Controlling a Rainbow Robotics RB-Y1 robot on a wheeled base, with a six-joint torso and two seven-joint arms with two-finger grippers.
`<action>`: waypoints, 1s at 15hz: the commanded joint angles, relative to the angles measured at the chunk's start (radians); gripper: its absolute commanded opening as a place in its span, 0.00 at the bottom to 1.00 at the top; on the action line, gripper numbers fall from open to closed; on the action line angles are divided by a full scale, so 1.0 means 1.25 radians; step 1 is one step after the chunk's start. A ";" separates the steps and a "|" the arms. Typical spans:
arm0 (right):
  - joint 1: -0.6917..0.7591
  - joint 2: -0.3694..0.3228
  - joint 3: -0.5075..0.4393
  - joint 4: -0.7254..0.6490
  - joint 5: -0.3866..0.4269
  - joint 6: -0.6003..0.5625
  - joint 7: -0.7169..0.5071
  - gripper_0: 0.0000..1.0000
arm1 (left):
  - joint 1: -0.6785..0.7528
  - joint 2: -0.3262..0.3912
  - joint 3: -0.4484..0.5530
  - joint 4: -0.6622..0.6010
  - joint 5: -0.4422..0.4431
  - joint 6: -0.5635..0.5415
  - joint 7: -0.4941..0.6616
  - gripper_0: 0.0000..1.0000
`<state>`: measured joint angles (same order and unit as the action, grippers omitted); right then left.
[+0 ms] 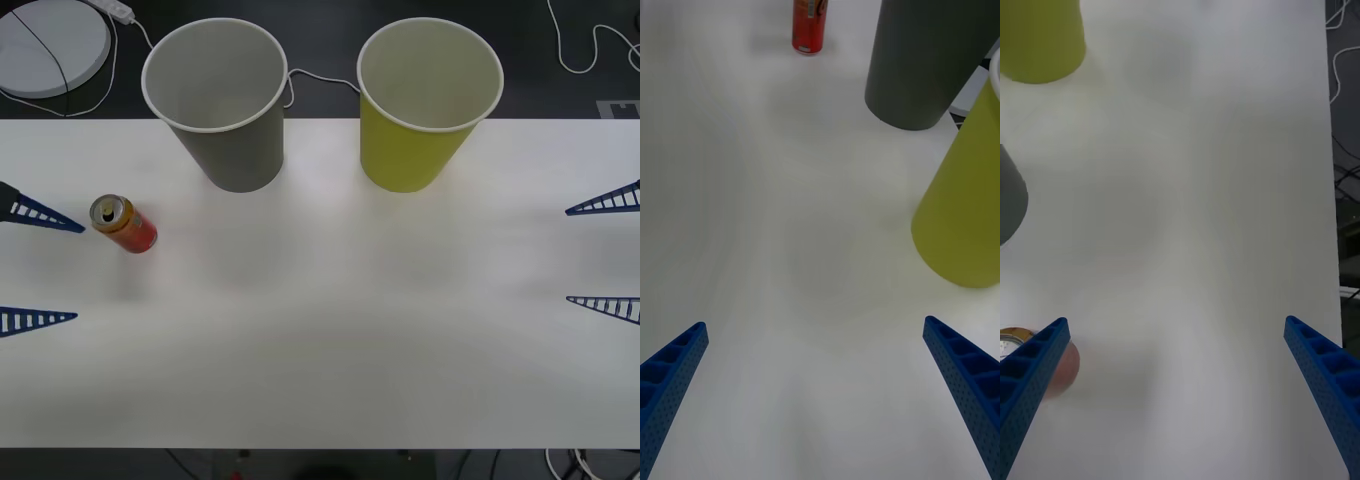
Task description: Put the can into the green bin and the plastic bottle into the gray bin
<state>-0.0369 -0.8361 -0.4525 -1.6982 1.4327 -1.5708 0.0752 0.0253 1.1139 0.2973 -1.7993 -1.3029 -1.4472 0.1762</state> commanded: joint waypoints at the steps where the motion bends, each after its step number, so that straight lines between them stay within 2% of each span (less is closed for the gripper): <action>1: 0.000 0.000 0.000 0.000 0.000 0.000 0.000 1.00 | 0.074 0.000 0.020 0.000 0.057 0.088 0.014 1.00; 5: 0.000 0.000 0.000 0.000 0.000 0.000 0.000 1.00 | 0.176 0.000 0.030 0.001 0.131 0.239 0.039 1.00; 11: 0.000 0.000 0.000 0.000 0.000 0.000 0.000 1.00 | 0.283 0.000 0.028 0.000 0.199 0.455 0.081 1.00; 15: 0.000 0.000 0.000 0.000 0.000 0.000 0.000 1.00 | 0.309 -0.039 0.028 0.001 0.221 0.549 0.101 1.00</action>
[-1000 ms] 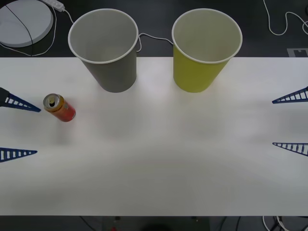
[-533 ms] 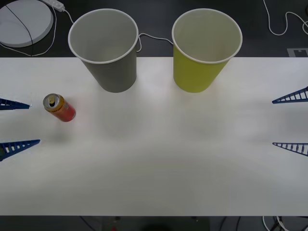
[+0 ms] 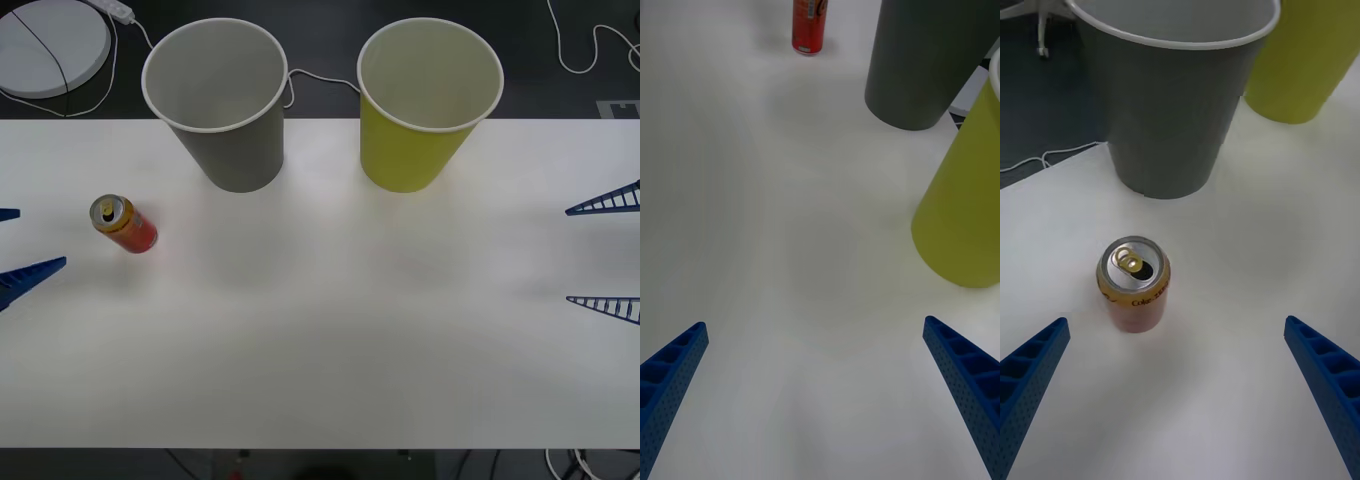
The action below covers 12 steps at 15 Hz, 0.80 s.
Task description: Put the can into the green bin and the plastic bottle into the gray bin
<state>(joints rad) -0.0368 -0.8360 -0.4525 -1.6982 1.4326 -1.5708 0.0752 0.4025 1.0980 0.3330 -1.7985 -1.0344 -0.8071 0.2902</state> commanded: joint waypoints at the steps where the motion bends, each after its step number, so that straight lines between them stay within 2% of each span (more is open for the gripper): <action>1: 0.000 0.000 0.000 0.000 0.000 0.000 0.000 1.00 | 0.009 -0.048 0.000 -0.001 0.007 0.054 0.013 1.00; 5: 0.000 0.000 0.000 0.000 0.000 0.000 0.000 1.00 | 0.014 -0.115 -0.006 0.002 -0.012 0.081 0.006 1.00; 7: 0.000 0.000 0.000 0.000 0.000 0.000 0.000 1.00 | 0.013 -0.137 -0.039 0.003 -0.012 0.130 -0.013 1.00; 12: 0.000 0.000 0.000 0.000 0.000 0.000 0.000 1.00 | 0.004 -0.221 -0.055 0.032 0.000 0.161 -0.161 1.00</action>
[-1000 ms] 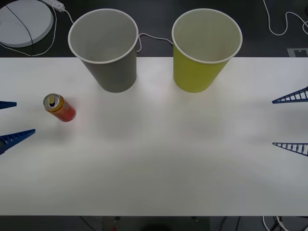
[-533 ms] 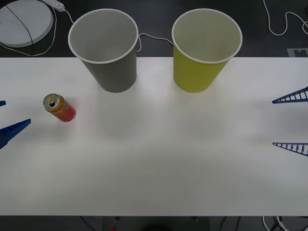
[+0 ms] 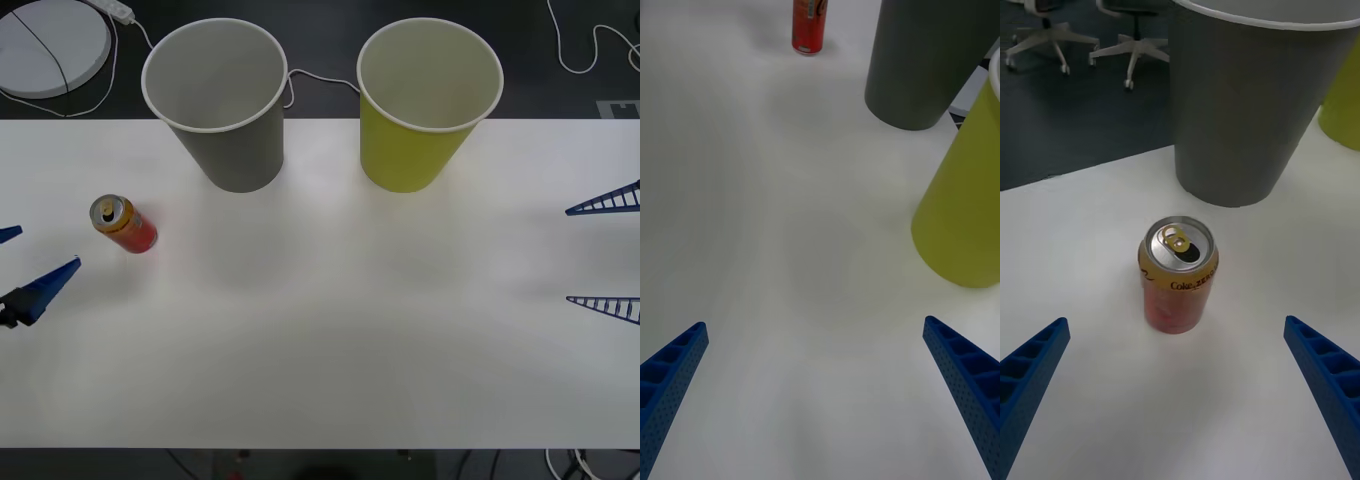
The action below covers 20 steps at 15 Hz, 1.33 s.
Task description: Put the can into the green bin and the plastic bottle into the gray bin
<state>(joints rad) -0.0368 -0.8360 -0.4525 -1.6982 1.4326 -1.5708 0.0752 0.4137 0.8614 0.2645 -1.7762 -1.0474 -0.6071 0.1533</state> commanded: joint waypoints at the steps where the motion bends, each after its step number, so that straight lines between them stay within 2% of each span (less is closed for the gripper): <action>1: 0.000 0.000 0.000 0.000 0.000 0.000 0.000 1.00 | -0.007 -0.047 -0.001 0.023 0.021 0.001 -0.087 1.00; 6: 0.000 0.000 0.000 0.000 0.000 0.000 0.000 1.00 | -0.036 -0.136 -0.004 0.069 0.035 -0.004 -0.206 1.00; 7: 0.000 0.000 0.000 0.000 0.000 0.000 0.000 1.00 | -0.051 -0.148 -0.014 0.096 0.057 -0.008 -0.239 1.00; 11: 0.000 0.000 0.000 0.000 0.000 0.000 0.000 1.00 | -0.122 -0.157 -0.069 0.216 0.159 -0.024 -0.368 1.00; 13: 0.000 0.000 0.000 0.000 0.000 0.000 0.000 1.00 | -0.160 -0.161 -0.078 0.286 0.189 -0.068 -0.405 1.00; 15: 0.000 0.000 0.000 0.000 0.000 0.000 0.000 1.00 | -0.212 -0.172 -0.078 0.367 0.199 -0.113 -0.436 1.00; 20: 0.000 0.000 0.000 0.000 0.000 0.000 0.000 1.00 | -0.293 -0.193 -0.078 0.480 0.197 -0.162 -0.464 1.00</action>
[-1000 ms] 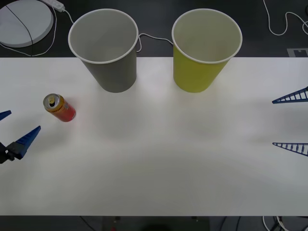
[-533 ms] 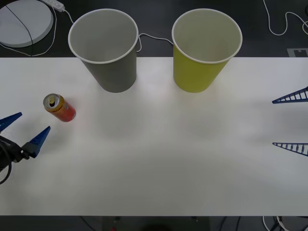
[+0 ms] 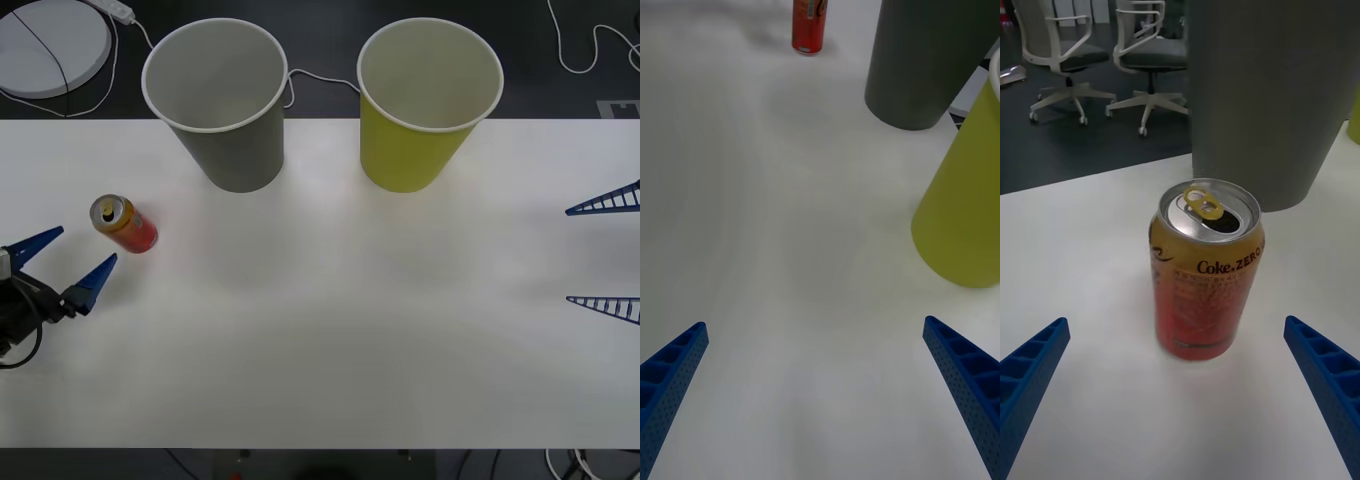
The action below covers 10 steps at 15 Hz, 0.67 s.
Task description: Put the can into the green bin and the plastic bottle into the gray bin
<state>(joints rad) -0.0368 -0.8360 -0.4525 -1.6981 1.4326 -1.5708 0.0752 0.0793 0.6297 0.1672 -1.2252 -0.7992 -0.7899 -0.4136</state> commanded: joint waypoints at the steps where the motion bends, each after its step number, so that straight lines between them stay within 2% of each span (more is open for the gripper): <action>1: 0.000 0.000 0.000 0.000 0.000 0.000 0.000 1.00 | -0.036 -0.013 0.000 0.052 -0.004 -0.020 -0.016 1.00; 10: 0.000 0.000 0.000 0.000 0.000 0.000 0.000 1.00 | -0.140 -0.057 -0.006 0.153 -0.039 -0.020 -0.031 1.00</action>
<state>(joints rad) -0.0368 -0.8360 -0.4525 -1.6981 1.4326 -1.5708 0.0752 -0.0853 0.5607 0.1643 -1.0446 -0.8475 -0.8144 -0.4524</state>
